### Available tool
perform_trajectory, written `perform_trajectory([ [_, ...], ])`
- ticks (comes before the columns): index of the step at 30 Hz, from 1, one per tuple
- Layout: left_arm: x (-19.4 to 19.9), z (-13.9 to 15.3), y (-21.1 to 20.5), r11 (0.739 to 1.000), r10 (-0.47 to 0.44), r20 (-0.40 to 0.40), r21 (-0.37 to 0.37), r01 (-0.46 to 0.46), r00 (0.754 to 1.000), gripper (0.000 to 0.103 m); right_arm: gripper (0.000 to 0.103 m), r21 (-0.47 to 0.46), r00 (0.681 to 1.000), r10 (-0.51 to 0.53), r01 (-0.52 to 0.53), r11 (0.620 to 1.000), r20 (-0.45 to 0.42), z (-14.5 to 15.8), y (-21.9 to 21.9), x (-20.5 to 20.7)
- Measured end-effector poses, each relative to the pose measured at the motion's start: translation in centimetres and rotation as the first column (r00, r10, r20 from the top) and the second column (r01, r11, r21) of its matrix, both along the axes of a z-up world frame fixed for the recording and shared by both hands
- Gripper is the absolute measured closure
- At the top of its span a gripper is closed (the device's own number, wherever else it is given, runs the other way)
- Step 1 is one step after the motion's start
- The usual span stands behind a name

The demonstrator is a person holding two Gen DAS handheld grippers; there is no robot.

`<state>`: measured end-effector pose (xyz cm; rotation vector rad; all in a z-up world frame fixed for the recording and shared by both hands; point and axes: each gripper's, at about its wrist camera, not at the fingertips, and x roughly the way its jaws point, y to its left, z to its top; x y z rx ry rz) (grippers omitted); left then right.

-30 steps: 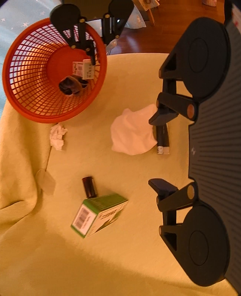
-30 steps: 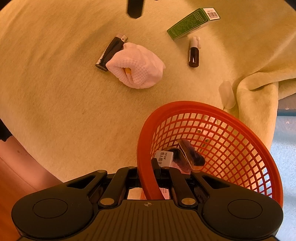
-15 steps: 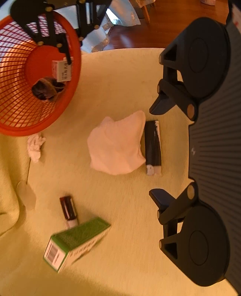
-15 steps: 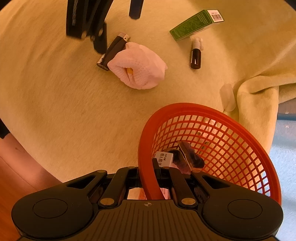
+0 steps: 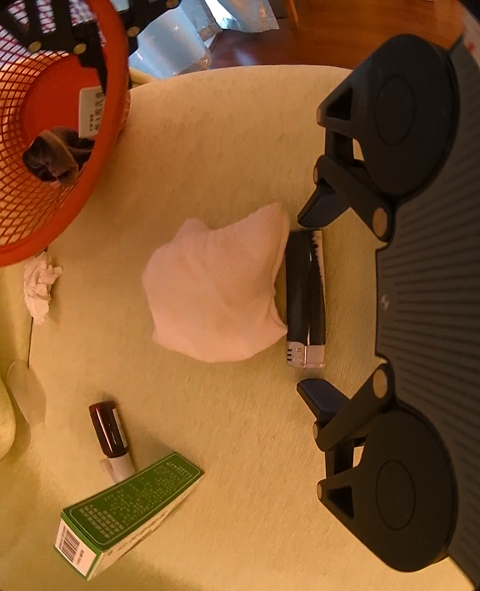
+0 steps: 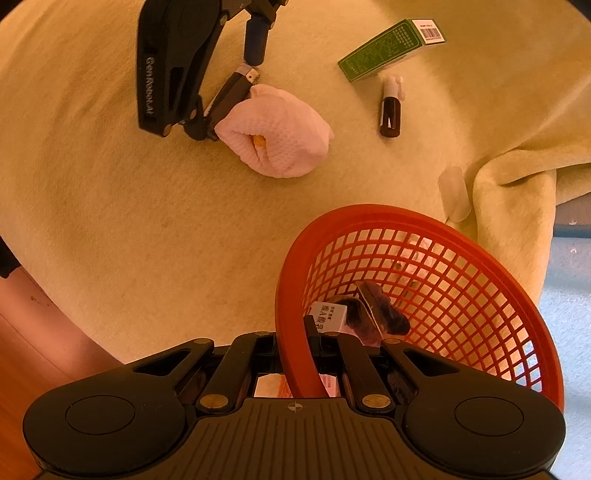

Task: Organize objects
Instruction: 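Lower the left gripper onto the black lighter and close it, then carry the lighter into the wastebasket and open the left gripper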

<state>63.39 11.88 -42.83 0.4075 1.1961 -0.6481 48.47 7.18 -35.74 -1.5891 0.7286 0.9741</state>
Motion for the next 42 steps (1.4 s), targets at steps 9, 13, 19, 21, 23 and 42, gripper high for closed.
perform_trajectory([
  [9,0.3,0.5,0.6,1.000,-0.008,-0.011,0.011,0.008,1.000,0.025,0.101,0.000,1.000,0.001,-0.001,1.000,-0.003,0.0,0.1,0.0],
  [13,0.3,1.7,1.5,1.000,-0.011,-0.006,0.018,0.011,1.000,0.025,0.101,-0.003,1.000,0.000,0.000,1.000,0.000,0.0,0.1,0.0],
  [19,1.0,4.5,2.8,1.000,-0.008,0.001,0.023,0.008,1.000,0.025,0.101,-0.013,1.000,0.002,-0.002,1.000,0.005,0.0,0.1,0.0],
  [21,1.5,5.5,3.0,1.000,-0.008,0.008,0.017,0.008,1.000,0.025,0.101,-0.017,1.000,0.004,-0.004,1.000,0.005,0.0,0.1,0.0],
  [23,2.1,6.5,3.0,1.000,-0.013,0.017,0.011,0.013,1.000,0.025,0.101,-0.018,1.000,0.003,-0.003,1.000,0.006,0.0,0.2,0.0],
  [42,5.9,14.1,-3.7,0.969,-0.183,0.082,-0.154,0.193,0.980,0.025,0.101,-0.015,1.000,-0.008,0.008,1.000,0.008,0.0,0.1,0.0],
])
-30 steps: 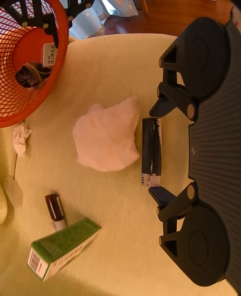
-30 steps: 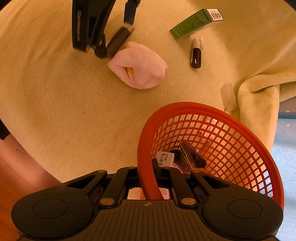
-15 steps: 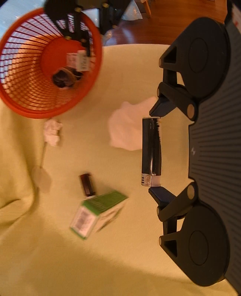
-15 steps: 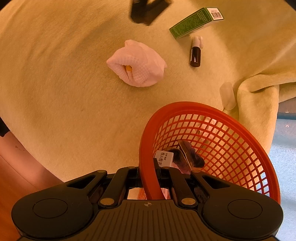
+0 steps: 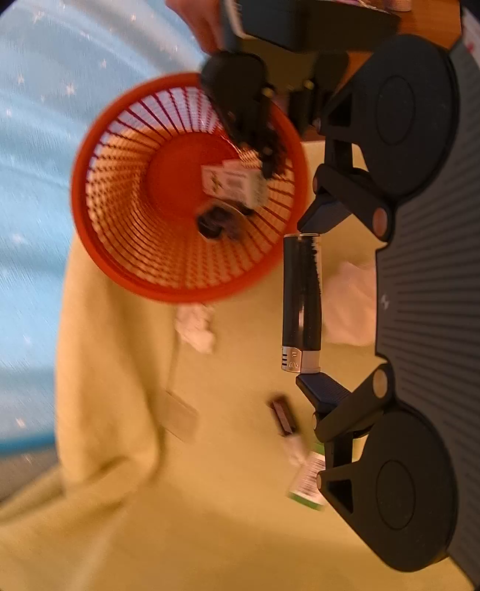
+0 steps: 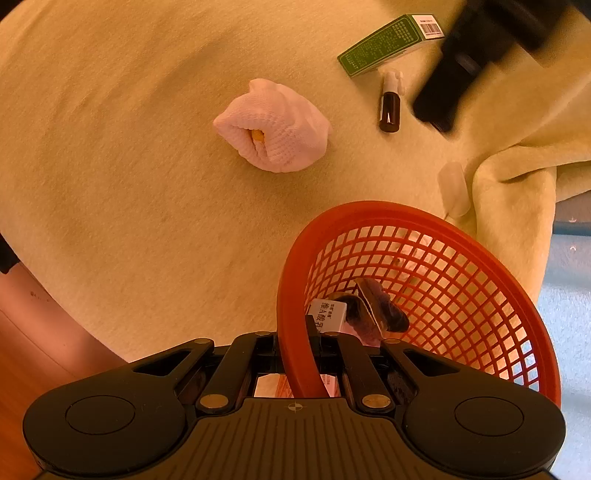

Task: Organize objects
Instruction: 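Carry the lighter into the wastebasket and open the left gripper, then pinch the white cloth with the left gripper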

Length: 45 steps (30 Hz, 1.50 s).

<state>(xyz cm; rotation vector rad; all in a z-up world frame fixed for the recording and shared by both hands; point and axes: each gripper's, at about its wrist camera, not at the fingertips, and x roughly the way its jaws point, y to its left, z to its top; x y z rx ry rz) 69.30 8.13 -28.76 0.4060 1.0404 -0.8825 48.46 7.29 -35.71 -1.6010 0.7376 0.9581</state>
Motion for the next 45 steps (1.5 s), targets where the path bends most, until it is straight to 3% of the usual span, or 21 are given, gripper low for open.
perform_trajectory([
  [14,2.7,2.4,-9.0,0.976,-0.165,-0.011,-0.146,0.162,0.986,0.024,0.101,0.032,1.000,-0.019,0.020,0.999,-0.011,0.3,-0.3,0.1],
  [16,2.5,2.6,-9.9,0.969,-0.178,-0.016,-0.178,0.172,0.984,0.016,0.101,0.036,1.000,-0.024,0.025,0.999,-0.012,0.3,-0.3,0.0],
  [19,2.1,2.8,-10.4,0.965,-0.180,0.009,-0.191,0.178,0.984,0.015,0.101,0.039,0.999,-0.032,0.032,0.999,-0.019,0.3,-0.3,0.0],
  [24,1.6,2.3,-8.4,0.976,-0.157,0.018,-0.149,0.158,0.987,0.016,0.101,0.042,0.999,-0.032,0.032,0.999,-0.017,0.2,-0.4,0.0],
  [32,1.9,0.9,-1.9,0.997,-0.016,-0.004,-0.078,0.016,1.000,0.016,0.101,0.042,0.999,-0.035,0.036,0.998,-0.019,0.3,-0.4,0.0],
  [40,0.5,-0.9,3.1,0.997,0.075,0.006,0.034,-0.075,0.997,0.016,0.101,0.036,0.999,-0.030,0.031,0.999,-0.015,0.5,-0.4,-0.1],
  [45,-0.7,-2.3,4.8,0.993,0.100,-0.005,0.064,-0.100,0.995,0.016,0.101,0.030,0.999,-0.030,0.030,0.999,-0.016,0.5,-0.3,-0.1],
])
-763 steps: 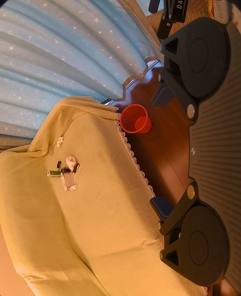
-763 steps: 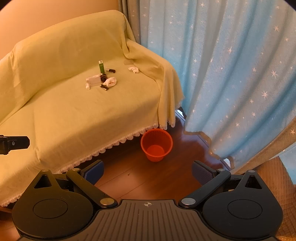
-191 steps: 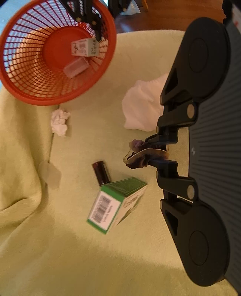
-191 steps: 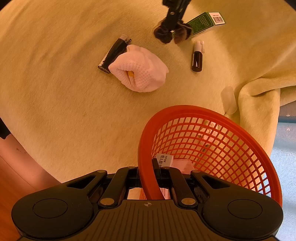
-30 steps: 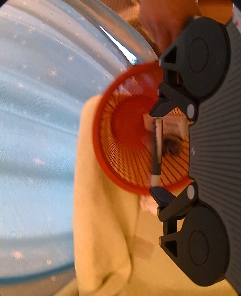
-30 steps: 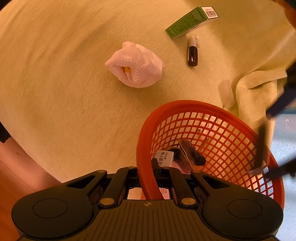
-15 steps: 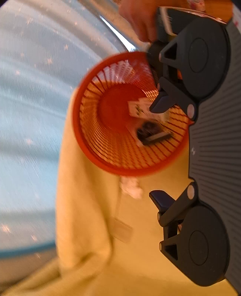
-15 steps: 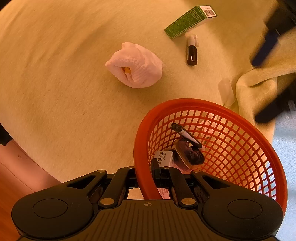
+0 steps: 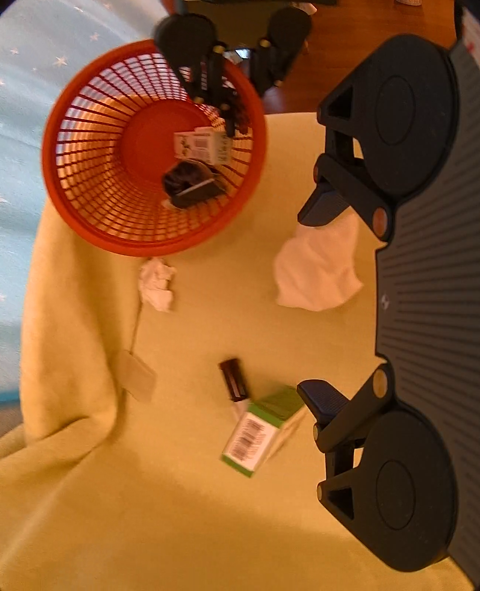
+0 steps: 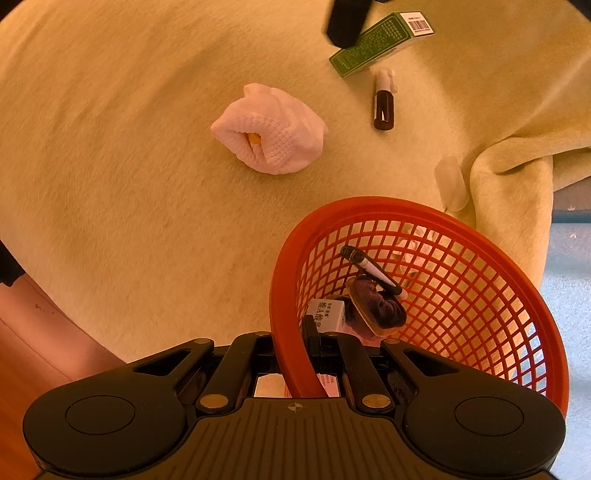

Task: Organize objects
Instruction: 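Pinch the white cloth with the left gripper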

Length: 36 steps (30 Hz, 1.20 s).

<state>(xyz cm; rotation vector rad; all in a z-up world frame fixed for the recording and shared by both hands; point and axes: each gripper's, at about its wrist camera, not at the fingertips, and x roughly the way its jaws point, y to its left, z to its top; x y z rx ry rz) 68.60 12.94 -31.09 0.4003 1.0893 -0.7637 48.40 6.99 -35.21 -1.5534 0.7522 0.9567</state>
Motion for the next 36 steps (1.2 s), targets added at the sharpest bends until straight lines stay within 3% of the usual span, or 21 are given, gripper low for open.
perform_trajectory([
  [11,-1.0,-2.4,-0.2,1.000,0.024,-0.073,0.005,-0.024,0.997,0.017,0.101,-0.014,1.000,0.009,-0.009,1.000,0.000,0.1,0.2,0.1],
  [22,-1.6,-5.1,-1.8,0.995,0.089,-0.157,-0.018,-0.093,0.984,0.035,0.101,-0.011,1.000,0.012,-0.012,1.000,-0.003,0.1,0.2,0.2],
  [32,-1.5,-7.5,-3.3,0.992,0.123,-0.179,-0.020,-0.128,0.976,0.045,0.101,-0.001,1.000,0.009,-0.009,1.000,-0.007,0.0,0.1,0.1],
  [36,-1.4,-8.3,-3.4,0.990,0.137,-0.180,-0.006,-0.140,0.974,0.055,0.101,-0.001,1.000,0.007,-0.007,1.000,-0.009,-0.1,0.0,0.1],
])
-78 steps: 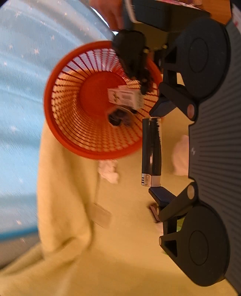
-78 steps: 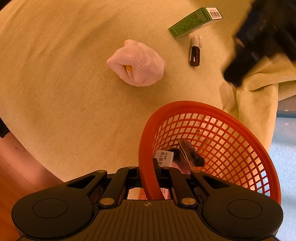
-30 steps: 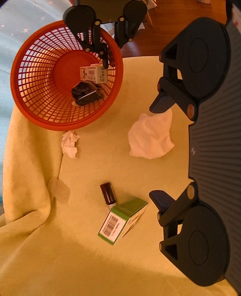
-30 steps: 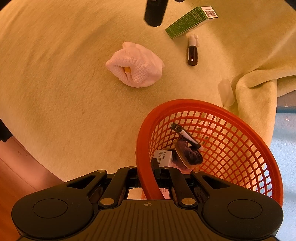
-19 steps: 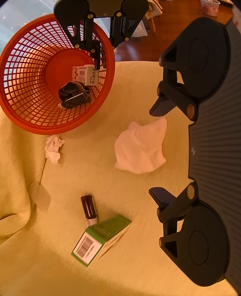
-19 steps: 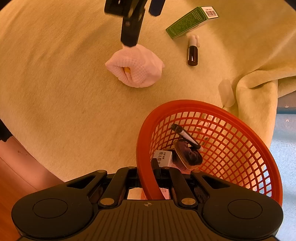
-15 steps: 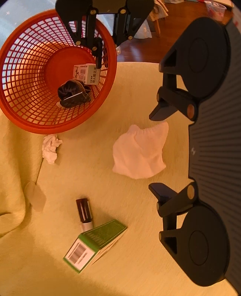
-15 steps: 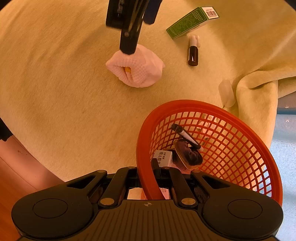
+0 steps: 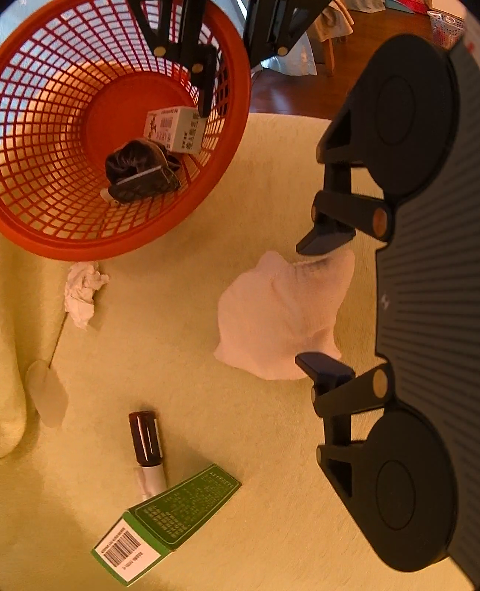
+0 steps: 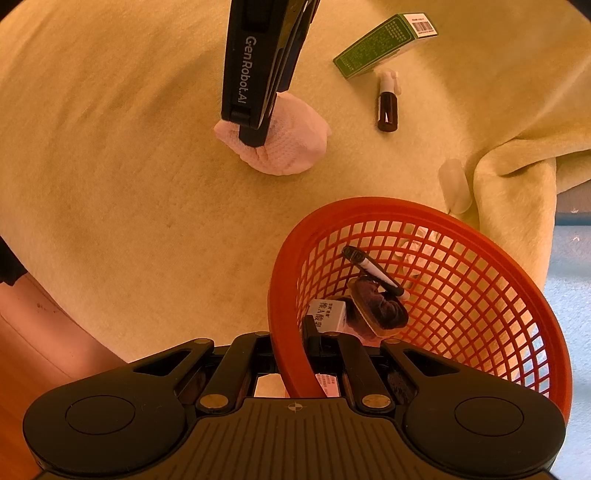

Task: Organize objects
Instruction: 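Pinch the white cloth with the left gripper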

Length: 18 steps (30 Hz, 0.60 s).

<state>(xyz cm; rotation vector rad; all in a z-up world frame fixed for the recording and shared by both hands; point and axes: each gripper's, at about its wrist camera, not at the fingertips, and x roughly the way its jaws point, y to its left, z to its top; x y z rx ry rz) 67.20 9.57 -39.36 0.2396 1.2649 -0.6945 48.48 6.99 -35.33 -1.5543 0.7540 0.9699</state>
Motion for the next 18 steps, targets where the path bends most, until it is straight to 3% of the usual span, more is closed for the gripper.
perform_trajectory([
  [2,0.1,-0.2,0.1,1.000,-0.001,-0.005,-0.003,0.001,1.000,0.057,0.101,0.000,1.000,0.002,-0.002,1.000,-0.001,0.0,-0.1,0.0],
  [6,0.0,-0.2,0.1,1.000,-0.025,-0.020,-0.003,0.025,1.000,0.075,0.101,-0.001,1.000,0.004,-0.004,1.000,-0.002,0.1,-0.2,0.0],
  [9,0.0,0.1,0.3,0.999,-0.036,-0.018,0.003,0.036,0.999,0.081,0.101,-0.001,1.000,0.004,-0.004,1.000,-0.003,0.1,-0.1,0.1],
  [18,0.1,2.4,1.5,0.998,-0.061,0.008,-0.002,0.061,0.998,0.090,0.101,-0.003,1.000,0.004,-0.004,1.000,-0.003,0.1,-0.1,0.1],
])
